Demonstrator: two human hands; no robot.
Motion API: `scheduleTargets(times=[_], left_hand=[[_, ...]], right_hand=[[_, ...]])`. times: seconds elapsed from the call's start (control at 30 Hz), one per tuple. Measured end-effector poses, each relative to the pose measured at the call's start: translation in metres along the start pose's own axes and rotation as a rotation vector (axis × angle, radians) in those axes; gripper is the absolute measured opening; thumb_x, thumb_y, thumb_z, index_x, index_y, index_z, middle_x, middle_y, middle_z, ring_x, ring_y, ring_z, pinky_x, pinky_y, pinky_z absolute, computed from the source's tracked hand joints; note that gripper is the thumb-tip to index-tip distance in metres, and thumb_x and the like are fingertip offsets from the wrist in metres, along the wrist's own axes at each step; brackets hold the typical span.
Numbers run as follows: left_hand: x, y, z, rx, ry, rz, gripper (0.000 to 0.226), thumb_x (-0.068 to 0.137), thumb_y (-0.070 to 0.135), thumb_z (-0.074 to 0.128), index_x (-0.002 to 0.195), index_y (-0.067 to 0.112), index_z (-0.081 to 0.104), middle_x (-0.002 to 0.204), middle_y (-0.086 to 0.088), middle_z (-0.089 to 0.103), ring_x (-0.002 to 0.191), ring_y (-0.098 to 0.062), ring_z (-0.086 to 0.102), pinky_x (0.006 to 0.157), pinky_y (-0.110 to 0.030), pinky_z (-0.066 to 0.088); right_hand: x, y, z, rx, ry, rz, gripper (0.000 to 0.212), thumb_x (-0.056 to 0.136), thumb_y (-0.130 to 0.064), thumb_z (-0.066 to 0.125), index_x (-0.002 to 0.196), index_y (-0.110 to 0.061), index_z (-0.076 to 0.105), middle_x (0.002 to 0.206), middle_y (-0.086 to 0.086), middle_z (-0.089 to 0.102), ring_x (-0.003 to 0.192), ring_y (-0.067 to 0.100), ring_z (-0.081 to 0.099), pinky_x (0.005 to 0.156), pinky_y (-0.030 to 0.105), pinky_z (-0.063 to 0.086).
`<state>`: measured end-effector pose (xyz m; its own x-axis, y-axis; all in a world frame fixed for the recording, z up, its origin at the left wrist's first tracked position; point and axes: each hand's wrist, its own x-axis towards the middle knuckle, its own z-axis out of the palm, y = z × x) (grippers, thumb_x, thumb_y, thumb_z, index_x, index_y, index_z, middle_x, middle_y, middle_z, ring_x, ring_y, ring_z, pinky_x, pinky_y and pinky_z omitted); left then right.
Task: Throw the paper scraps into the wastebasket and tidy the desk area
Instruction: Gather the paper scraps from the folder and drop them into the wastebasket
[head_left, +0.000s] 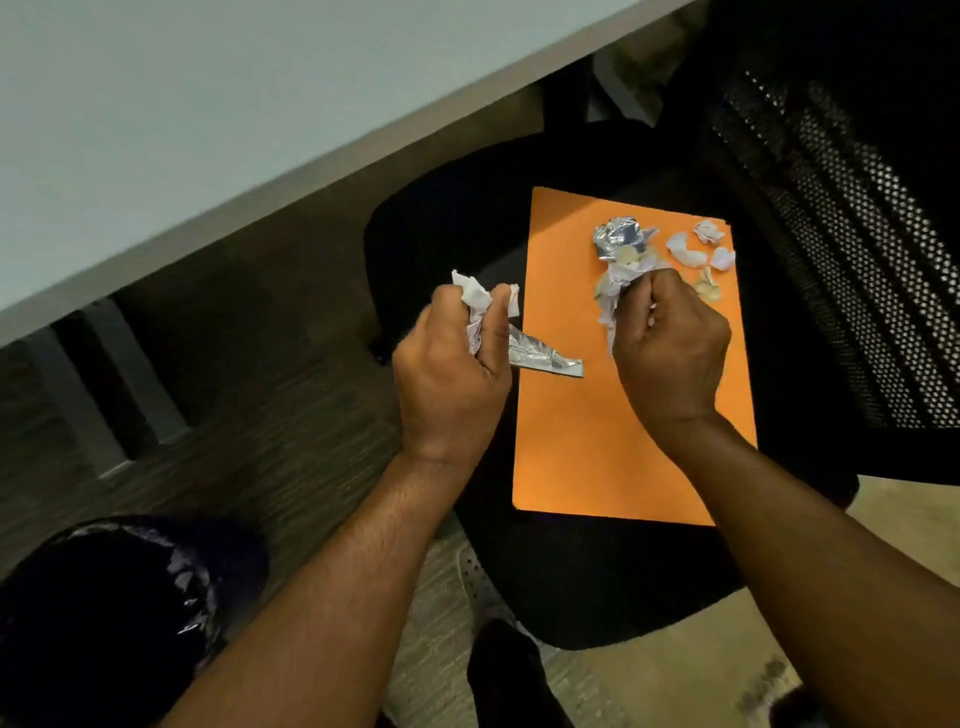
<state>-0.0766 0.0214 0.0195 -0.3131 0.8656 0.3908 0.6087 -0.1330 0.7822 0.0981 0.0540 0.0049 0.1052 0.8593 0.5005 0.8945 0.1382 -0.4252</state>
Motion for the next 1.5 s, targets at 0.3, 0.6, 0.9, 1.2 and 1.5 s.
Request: scheduleTargets(times=[0.3, 0.6, 0.9, 1.2, 1.5], left_hand=[[-0.029, -0.076, -0.159, 0.213, 0.272, -0.188, 0.038, 0.099, 0.03, 0.049, 0.081, -0.002, 0.06, 0.065, 0.0, 0.053, 0.053, -0.009, 0.046, 0.054, -0.004, 0.036], [-0.127, -0.164, -0.325, 0.518, 0.401, -0.406, 0.051, 0.101, 0.04, 0.042, 0.08, -0.003, 0.058, 0.064, -0.007, 0.057, 0.055, -0.014, 0.049, 0.058, -0.012, 0.032], [-0.227, -0.273, -0.383, 0.628, 0.324, -0.72, 0.046, 0.098, 0.041, 0.045, 0.08, -0.001, 0.055, 0.065, -0.016, 0.06, 0.05, -0.027, 0.052, 0.052, -0.027, 0.032], [-0.289, -0.37, -0.36, 0.625, -0.151, -1.095, 0.053, 0.102, 0.041, 0.032, 0.137, 0.003, 0.043, 0.136, -0.023, 0.048, 0.123, -0.041, 0.046, 0.095, -0.047, 0.04], [-0.325, -0.354, -0.356, 0.762, -0.348, -0.977, 0.058, 0.103, 0.038, 0.014, 0.155, 0.014, 0.005, 0.164, -0.004, -0.001, 0.151, -0.02, -0.004, 0.122, -0.042, 0.002]], right_hand=[[-0.055, -0.174, 0.042, 0.339, -0.144, -0.163, 0.031, 0.098, -0.018, 0.044, 0.07, -0.007, 0.051, 0.067, -0.006, 0.038, 0.059, 0.004, 0.028, 0.055, 0.019, 0.018], [-0.189, -0.335, 0.088, 0.609, -0.404, -0.371, 0.031, 0.098, -0.018, 0.048, 0.072, -0.006, 0.056, 0.064, 0.002, 0.053, 0.056, 0.005, 0.037, 0.052, 0.018, 0.027], [-0.34, -0.413, 0.162, 0.543, -0.804, -0.512, 0.04, 0.099, -0.03, 0.038, 0.072, -0.009, 0.06, 0.064, 0.004, 0.059, 0.05, 0.021, 0.055, 0.042, 0.029, 0.038], [-0.408, -0.415, 0.228, 0.05, -1.342, -0.526, 0.049, 0.104, -0.043, 0.026, 0.135, -0.009, 0.044, 0.133, 0.018, 0.048, 0.118, 0.036, 0.048, 0.088, 0.043, 0.041], [-0.415, -0.38, 0.226, -0.107, -1.319, -0.833, 0.056, 0.102, -0.042, 0.021, 0.154, -0.021, 0.016, 0.16, 0.006, 0.019, 0.147, 0.028, 0.012, 0.119, 0.046, 0.015]])
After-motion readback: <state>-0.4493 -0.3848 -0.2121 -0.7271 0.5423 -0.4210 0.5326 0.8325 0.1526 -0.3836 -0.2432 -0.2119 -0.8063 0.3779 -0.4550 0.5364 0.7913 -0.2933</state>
